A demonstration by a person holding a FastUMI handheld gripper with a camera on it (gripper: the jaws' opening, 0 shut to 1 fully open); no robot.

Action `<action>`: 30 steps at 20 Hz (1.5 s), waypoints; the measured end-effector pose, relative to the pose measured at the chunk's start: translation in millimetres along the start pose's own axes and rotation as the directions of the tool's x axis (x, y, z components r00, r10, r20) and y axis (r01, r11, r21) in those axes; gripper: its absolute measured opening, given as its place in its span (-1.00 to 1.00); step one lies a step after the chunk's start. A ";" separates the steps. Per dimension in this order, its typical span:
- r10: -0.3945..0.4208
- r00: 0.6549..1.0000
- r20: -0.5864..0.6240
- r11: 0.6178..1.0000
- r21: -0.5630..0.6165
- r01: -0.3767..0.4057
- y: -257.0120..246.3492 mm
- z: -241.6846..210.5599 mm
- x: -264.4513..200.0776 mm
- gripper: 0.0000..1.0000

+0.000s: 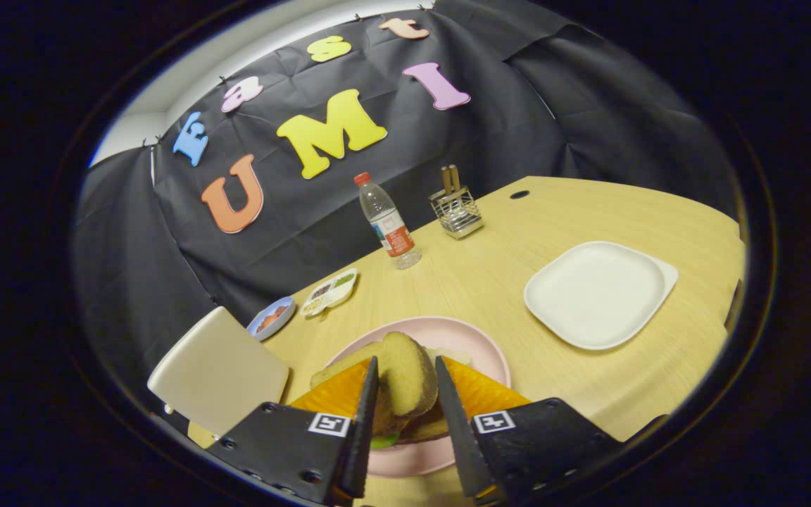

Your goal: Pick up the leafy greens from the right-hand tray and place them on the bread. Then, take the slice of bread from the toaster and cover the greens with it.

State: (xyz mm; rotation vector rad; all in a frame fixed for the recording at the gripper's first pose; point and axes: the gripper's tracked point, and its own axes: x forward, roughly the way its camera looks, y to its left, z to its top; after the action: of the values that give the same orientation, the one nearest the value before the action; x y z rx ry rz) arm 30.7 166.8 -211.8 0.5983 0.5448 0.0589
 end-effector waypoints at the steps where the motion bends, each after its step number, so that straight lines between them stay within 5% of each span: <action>1: -0.006 1.000 0.000 1.000 -0.008 0.006 -3.7 0.5 -1.8 0.04; 5: -0.018 0.998 0.059 0.996 -0.081 0.023 -10.2 21.5 -18.2 0.38; 9: -0.025 0.975 0.220 0.951 -0.295 0.091 -12.5 66.3 -53.0 0.85; 14: -0.027 0.911 0.412 0.867 -0.444 0.226 -13.2 120.2 -105.6 0.93; 22: -0.012 0.850 0.527 0.864 -0.422 0.274 -7.4 173.4 -165.9 0.94; 30: 0.035 0.837 0.545 0.861 -0.442 0.252 16.1 174.6 -202.2 0.93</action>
State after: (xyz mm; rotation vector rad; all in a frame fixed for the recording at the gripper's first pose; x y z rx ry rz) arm -53.2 47.5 12.7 0.0495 -0.0039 -0.0808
